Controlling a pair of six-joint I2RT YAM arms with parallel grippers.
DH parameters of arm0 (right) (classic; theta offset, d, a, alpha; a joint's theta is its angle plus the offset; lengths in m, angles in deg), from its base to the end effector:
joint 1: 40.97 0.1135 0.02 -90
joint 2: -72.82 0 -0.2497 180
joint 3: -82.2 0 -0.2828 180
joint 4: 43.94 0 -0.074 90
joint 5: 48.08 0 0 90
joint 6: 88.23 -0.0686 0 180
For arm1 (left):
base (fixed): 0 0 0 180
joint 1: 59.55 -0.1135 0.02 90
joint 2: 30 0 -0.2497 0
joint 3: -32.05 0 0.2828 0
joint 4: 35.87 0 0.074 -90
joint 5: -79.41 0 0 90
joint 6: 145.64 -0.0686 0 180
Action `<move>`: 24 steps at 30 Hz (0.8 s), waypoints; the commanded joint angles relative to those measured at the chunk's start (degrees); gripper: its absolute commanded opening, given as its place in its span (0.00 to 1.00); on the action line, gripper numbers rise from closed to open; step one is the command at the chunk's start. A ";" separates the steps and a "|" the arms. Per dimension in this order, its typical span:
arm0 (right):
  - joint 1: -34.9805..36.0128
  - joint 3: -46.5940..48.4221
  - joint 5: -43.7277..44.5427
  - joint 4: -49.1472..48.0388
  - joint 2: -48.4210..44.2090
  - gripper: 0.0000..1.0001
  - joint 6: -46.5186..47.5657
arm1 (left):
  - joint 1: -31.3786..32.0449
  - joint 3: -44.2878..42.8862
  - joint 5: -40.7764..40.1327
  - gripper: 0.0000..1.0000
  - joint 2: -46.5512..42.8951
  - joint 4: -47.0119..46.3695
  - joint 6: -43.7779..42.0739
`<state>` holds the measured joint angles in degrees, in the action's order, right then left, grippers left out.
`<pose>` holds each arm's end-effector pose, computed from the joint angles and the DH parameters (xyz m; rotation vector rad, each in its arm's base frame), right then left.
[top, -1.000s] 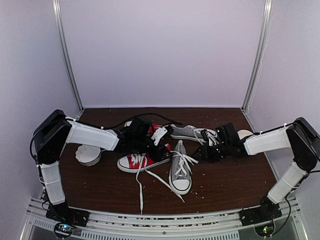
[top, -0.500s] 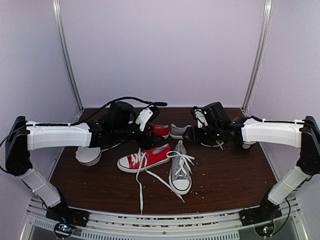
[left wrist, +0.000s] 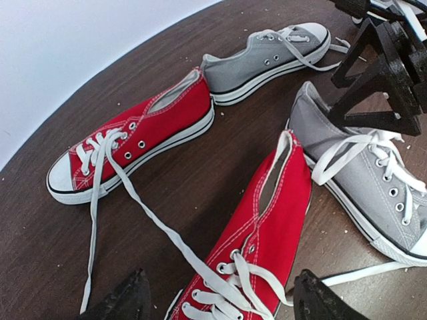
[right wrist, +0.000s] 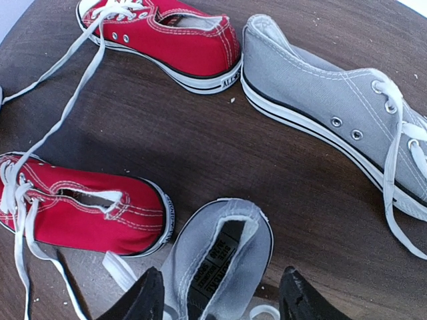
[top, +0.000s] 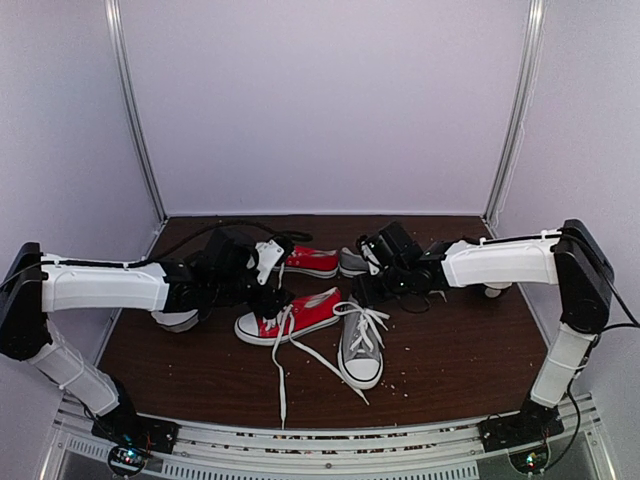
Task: Tie the shoes
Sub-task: Adjust the shoe at the center of the board.
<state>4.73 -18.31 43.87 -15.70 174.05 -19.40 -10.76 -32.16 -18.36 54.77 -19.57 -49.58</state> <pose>0.2971 0.3011 0.1445 -0.5161 2.4472 0.4663 0.2544 -0.2765 0.1777 0.7427 2.1067 -0.3797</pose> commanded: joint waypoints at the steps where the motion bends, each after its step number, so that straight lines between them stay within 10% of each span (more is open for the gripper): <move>1: 0.45 2.45 0.73 0.09 2.65 0.58 0.10 | -0.39 0.33 -2.20 0.75 -0.46 -1.51 0.99; 6: 0.45 4.59 0.94 0.04 5.59 0.50 -0.43 | -0.40 0.46 -2.74 0.75 0.29 -1.44 0.71; 16: 0.61 1.54 -0.65 -7.39 5.21 0.01 -6.80 | -0.45 0.82 -3.22 0.75 0.58 -1.37 0.22; 24: 1.55 -2.05 -0.86 -15.41 3.40 0.00 -12.07 | -0.43 0.46 -3.04 0.75 1.00 -1.29 0.10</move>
<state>5.49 -18.97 43.09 -24.80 179.58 -28.32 -10.76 -32.03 -20.92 55.42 -19.22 -49.34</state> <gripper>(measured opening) 0.008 0.754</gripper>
